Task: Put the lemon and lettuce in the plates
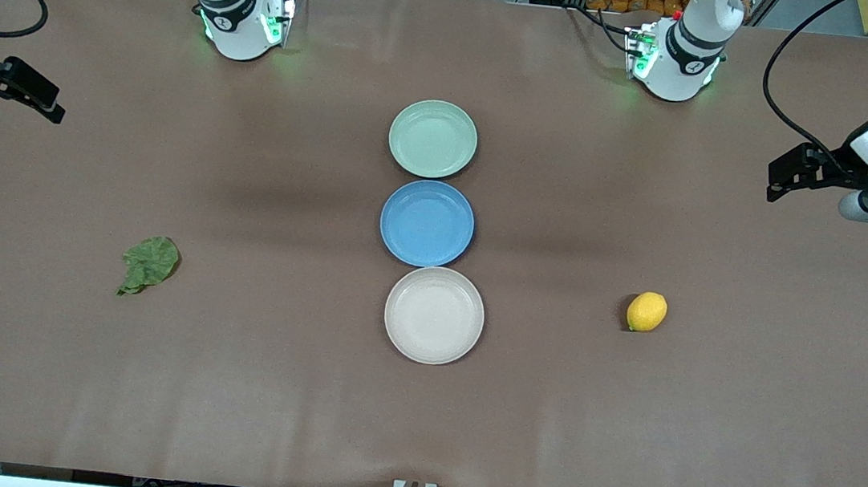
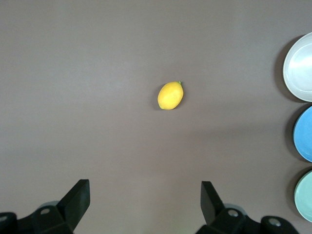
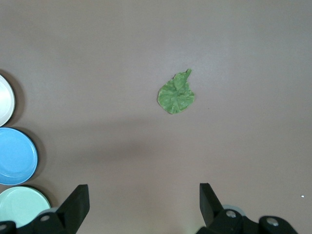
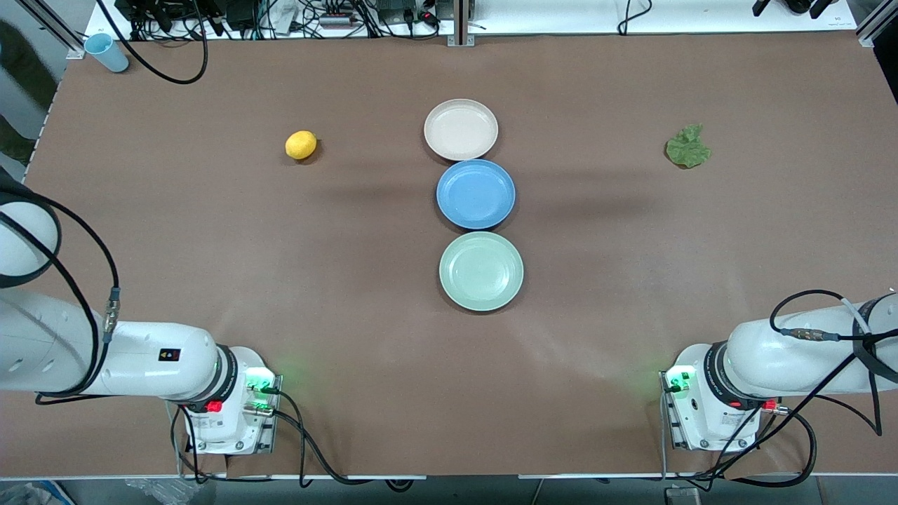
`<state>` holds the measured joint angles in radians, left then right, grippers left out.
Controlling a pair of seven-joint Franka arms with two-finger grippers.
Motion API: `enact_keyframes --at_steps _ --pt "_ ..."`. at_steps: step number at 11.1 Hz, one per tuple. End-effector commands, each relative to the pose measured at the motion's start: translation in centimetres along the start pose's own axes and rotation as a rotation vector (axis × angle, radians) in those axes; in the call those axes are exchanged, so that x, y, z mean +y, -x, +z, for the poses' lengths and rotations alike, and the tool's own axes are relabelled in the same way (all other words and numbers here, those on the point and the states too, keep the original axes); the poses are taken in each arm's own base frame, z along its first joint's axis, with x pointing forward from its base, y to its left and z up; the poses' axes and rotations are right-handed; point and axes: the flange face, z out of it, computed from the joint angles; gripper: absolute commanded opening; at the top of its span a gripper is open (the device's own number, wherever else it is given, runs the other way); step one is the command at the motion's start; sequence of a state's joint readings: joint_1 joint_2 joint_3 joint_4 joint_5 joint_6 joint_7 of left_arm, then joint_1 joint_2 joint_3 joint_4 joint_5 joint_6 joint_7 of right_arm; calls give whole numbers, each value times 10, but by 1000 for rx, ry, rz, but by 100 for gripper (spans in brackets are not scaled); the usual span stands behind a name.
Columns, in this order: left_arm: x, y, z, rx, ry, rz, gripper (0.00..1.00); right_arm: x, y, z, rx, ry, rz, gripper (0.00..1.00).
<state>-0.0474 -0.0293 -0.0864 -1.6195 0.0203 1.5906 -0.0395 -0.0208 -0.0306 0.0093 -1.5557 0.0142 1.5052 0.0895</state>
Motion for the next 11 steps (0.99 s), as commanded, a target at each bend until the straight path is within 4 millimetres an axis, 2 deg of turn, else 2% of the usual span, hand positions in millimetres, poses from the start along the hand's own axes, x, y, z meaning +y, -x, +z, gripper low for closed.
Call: enact_keyframes --at_steps 1,3,4,7,8,11 --pt "-4 -1 -5 -17 -8 13 100 0 6 -6 -1 -6 0 100" --pt "-1 -2 -4 -22 -10 17 100 1 5 0 -16 -8 9 100" --pt "2 -7 6 -39 -16 19 100 1 3 12 -48 -11 9 100" --pt "9 -19 33 -86 -20 9 100 7 -9 72 -89 -5 14 100" --pt "8 -30 58 -128 -20 -5 100 8 -16 86 -105 -4 18 100" --pt "7 -56 120 -178 -16 -3 100 9 -27 106 -118 1 18 100"
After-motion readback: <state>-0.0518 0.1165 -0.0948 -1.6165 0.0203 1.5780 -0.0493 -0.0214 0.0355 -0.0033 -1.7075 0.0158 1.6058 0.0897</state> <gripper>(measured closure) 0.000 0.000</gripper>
